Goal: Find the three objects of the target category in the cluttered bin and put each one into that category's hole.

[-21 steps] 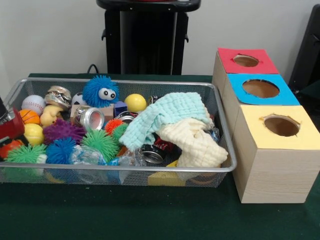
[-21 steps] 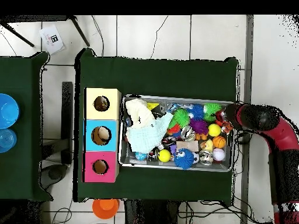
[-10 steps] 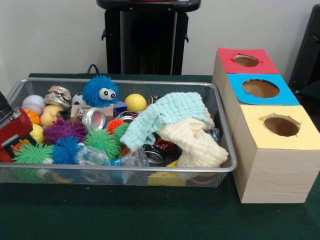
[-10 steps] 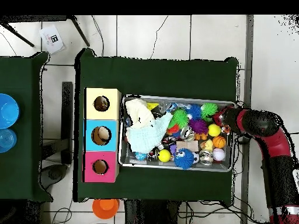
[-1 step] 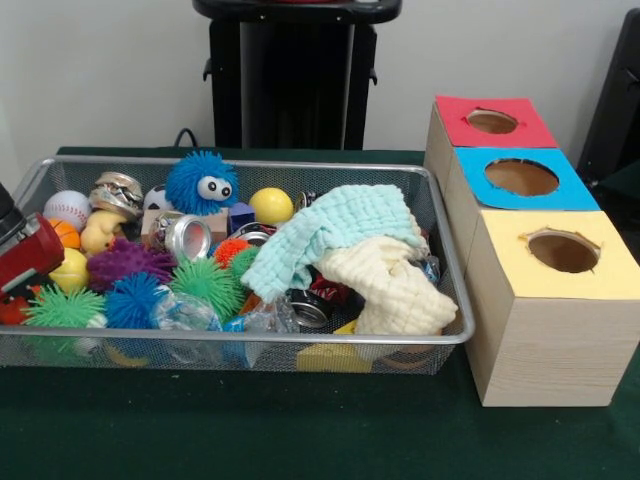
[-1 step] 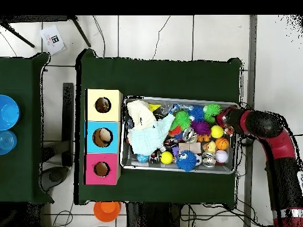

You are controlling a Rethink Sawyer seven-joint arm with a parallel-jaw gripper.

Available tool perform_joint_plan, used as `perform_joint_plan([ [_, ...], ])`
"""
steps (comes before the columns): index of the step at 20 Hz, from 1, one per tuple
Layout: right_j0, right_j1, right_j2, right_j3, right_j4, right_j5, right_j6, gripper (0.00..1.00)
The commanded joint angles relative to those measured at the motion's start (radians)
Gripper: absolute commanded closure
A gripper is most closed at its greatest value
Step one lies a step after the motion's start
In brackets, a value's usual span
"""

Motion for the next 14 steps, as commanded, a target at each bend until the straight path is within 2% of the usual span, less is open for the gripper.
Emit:
perform_joint_plan([
  [1, 0.072, 0.071, 0.070, 0.094, 0.009, 0.008, -0.227, 1.00],
  [5, 0.066, 0.062, 0.073, 0.113, -0.001, -0.037, -0.207, 1.00],
  [7, 0.081, 0.031, 0.053, 0.121, -0.029, -0.062, -0.176, 1.00],
  [12, 0.107, -0.138, -0.001, 0.208, -0.076, -0.056, -0.049, 1.00],
  [14, 0.108, -0.189, -0.006, 0.239, -0.077, -0.031, -0.028, 1.00],
])
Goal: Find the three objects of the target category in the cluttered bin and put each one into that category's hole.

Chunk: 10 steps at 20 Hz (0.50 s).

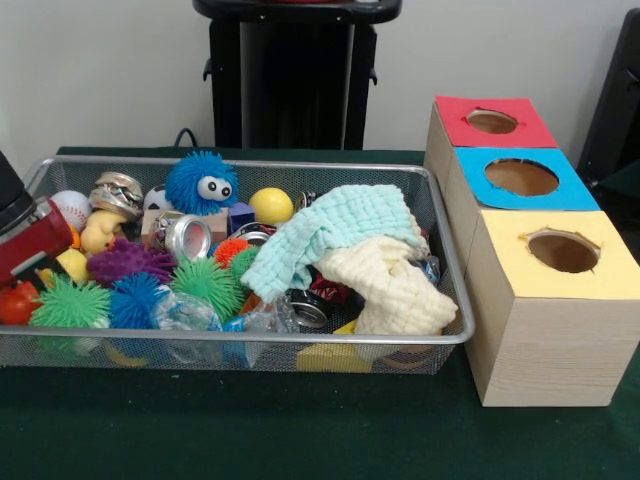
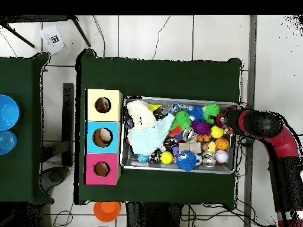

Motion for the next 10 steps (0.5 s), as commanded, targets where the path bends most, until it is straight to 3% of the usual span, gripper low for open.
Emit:
perform_joint_plan([
  [1, 0.092, -0.132, -0.002, 0.188, -0.031, -0.017, -0.024, 1.00],
  [4, 0.130, -0.205, -0.049, 0.207, -0.078, -0.021, 0.009, 1.00],
  [10, 0.153, -0.281, -0.077, 0.270, -0.098, -0.091, 0.076, 1.00],
])
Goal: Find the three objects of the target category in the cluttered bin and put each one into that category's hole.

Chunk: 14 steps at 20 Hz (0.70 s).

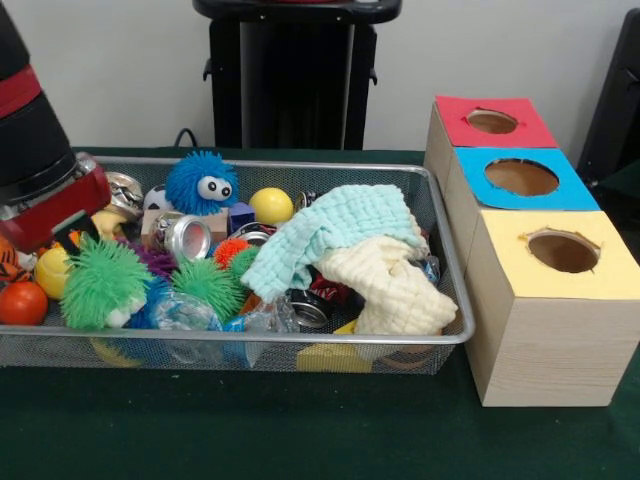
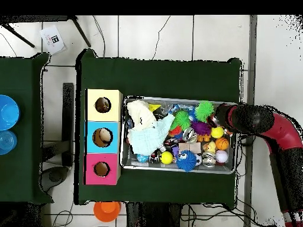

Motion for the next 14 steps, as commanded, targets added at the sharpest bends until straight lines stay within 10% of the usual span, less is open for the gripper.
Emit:
perform_joint_plan([
  [1, 0.057, -0.107, -0.053, 0.161, -0.046, -0.085, 0.083, 1.00],
  [14, 0.092, -0.199, -0.080, 0.286, 0.028, -0.121, 0.148, 1.00],
])
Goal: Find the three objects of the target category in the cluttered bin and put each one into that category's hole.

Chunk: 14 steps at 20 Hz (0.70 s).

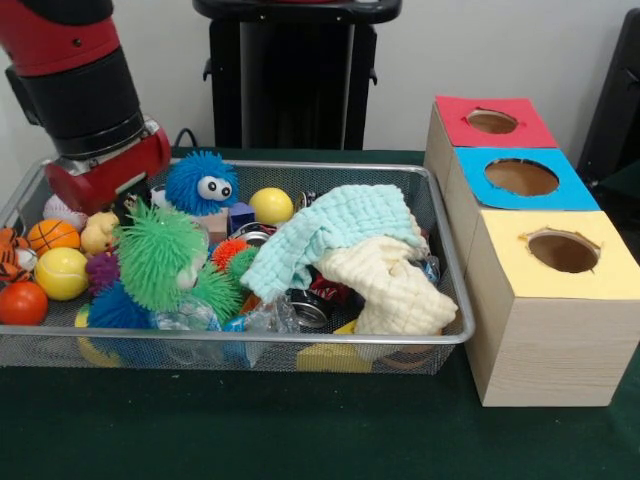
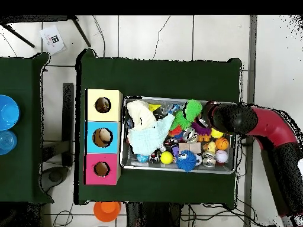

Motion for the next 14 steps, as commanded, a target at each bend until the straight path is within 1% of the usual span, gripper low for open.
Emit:
perform_joint_plan([
  [1, 0.009, -0.052, -0.056, 0.157, 0.038, -0.035, 0.150, 1.00],
  [5, 0.025, -0.031, -0.067, 0.178, 0.058, -0.021, 0.159, 1.00],
  [10, 0.028, 0.020, -0.066, 0.191, 0.094, -0.011, 0.150, 1.00],
  [14, 0.011, 0.073, -0.048, 0.202, 0.122, -0.054, 0.140, 1.00],
])
